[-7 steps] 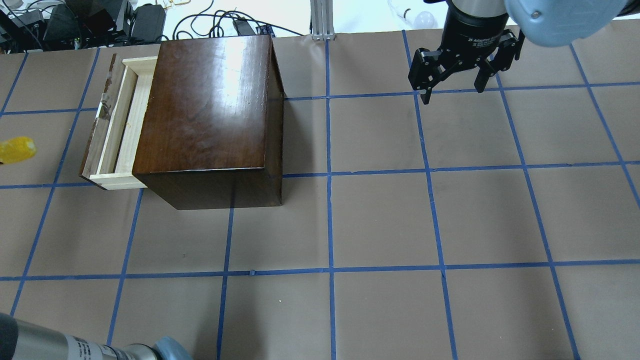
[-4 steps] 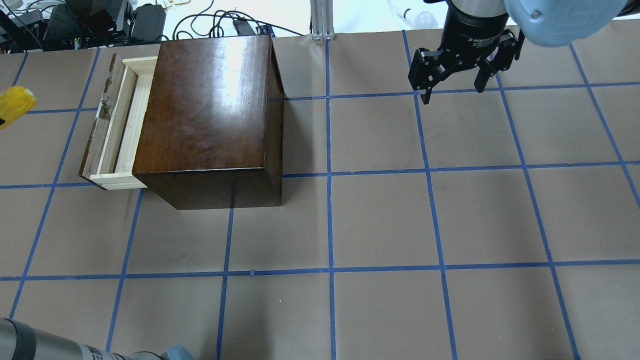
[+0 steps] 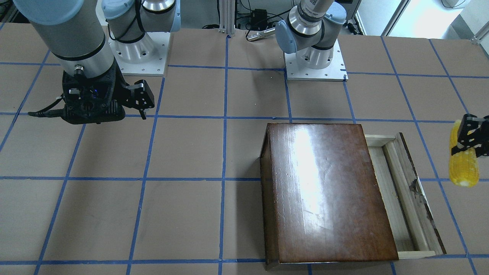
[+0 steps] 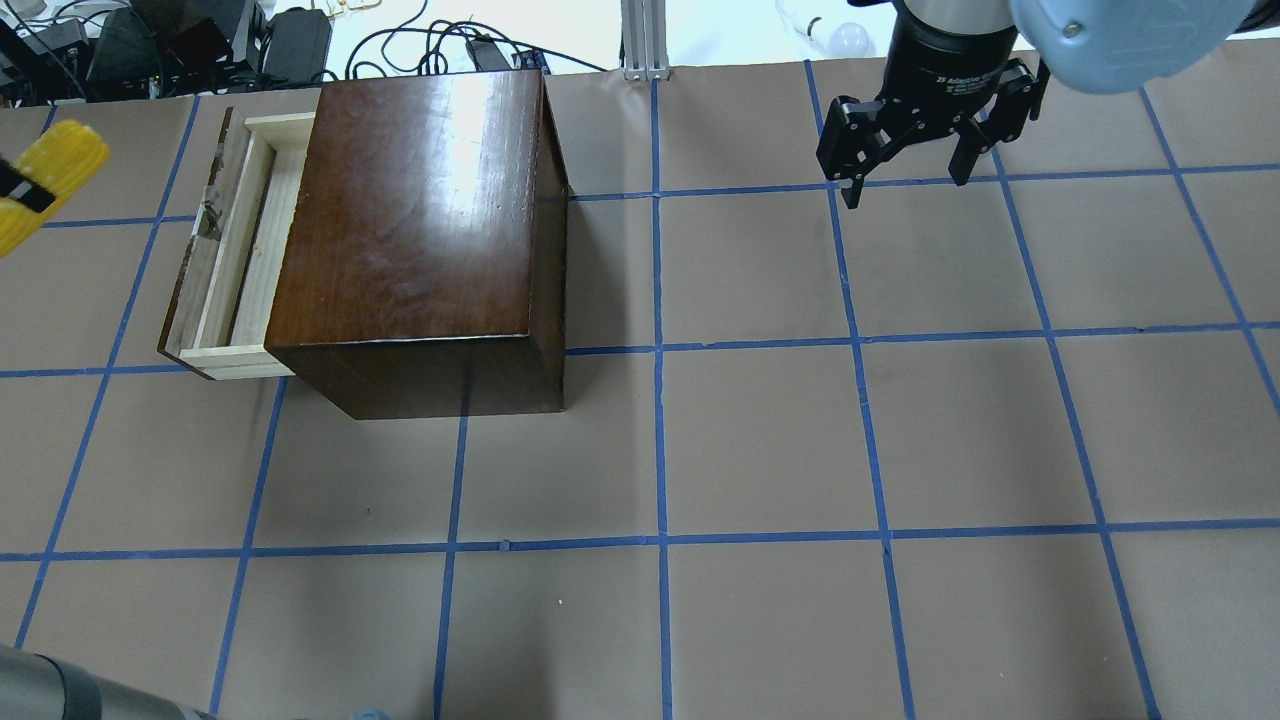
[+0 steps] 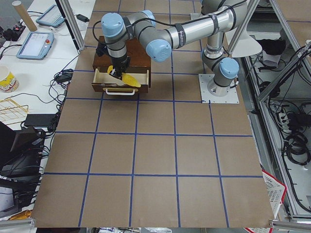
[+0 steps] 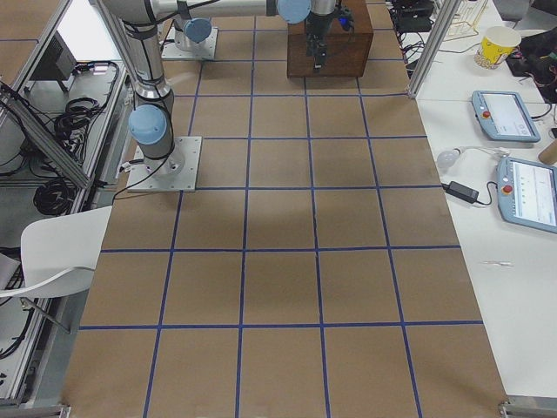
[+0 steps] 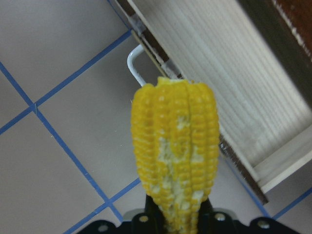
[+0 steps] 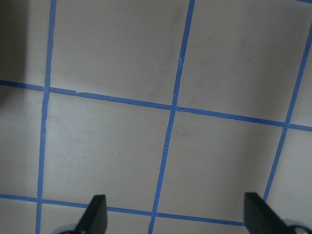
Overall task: Open drawer and put corn inside
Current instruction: 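Lift the corn and carry it with the left gripper over the drawer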
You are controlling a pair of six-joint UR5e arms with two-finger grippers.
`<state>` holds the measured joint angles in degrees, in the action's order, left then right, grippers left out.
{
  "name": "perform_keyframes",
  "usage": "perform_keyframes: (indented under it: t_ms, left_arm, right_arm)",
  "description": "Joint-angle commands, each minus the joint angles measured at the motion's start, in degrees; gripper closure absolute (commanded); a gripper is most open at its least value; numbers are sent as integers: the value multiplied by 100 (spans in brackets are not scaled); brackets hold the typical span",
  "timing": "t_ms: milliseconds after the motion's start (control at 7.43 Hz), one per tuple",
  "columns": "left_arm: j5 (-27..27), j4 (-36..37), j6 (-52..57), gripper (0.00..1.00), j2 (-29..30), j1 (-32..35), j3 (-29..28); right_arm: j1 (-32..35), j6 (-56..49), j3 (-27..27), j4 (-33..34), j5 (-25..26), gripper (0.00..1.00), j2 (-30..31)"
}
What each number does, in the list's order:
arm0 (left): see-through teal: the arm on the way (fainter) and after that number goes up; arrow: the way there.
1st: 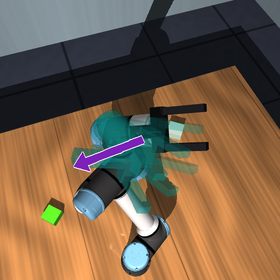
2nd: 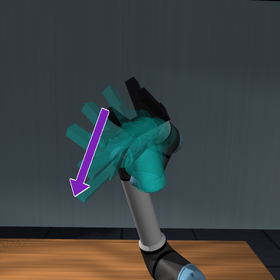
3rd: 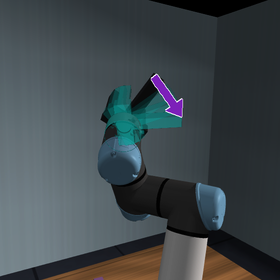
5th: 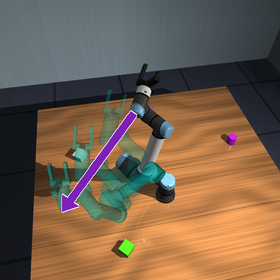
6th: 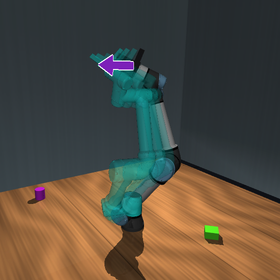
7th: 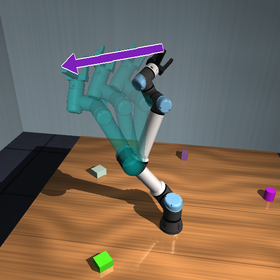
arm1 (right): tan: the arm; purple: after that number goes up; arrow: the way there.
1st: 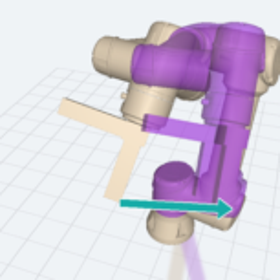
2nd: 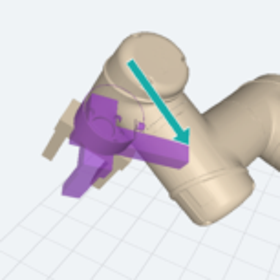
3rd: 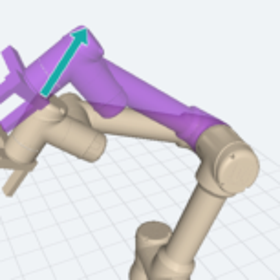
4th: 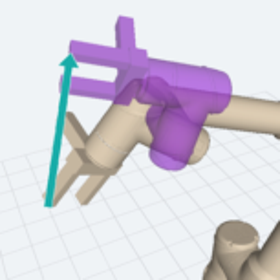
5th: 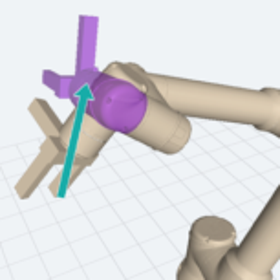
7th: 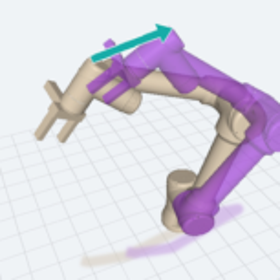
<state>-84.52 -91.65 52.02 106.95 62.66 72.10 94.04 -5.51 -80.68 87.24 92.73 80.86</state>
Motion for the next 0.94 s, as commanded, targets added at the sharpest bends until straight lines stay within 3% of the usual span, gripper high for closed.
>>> perform_keyframes:
  t_ms: [0, 135, 807]
  left_arm:
    - [-4, 6, -1416, 100, 177, 308, -20]
    - [23, 24, -2275, 100, 247, 352, -29]
    - [-30, 683, -2811, 100, 555, 686, 102]
  right_arm:
    - [0, 6, 0, 4, 0, 0, 0]
    - [0, 6, 0, 4, 0, 0, 0]
    - [0, 6, 0, -5, 0, 0, 0]
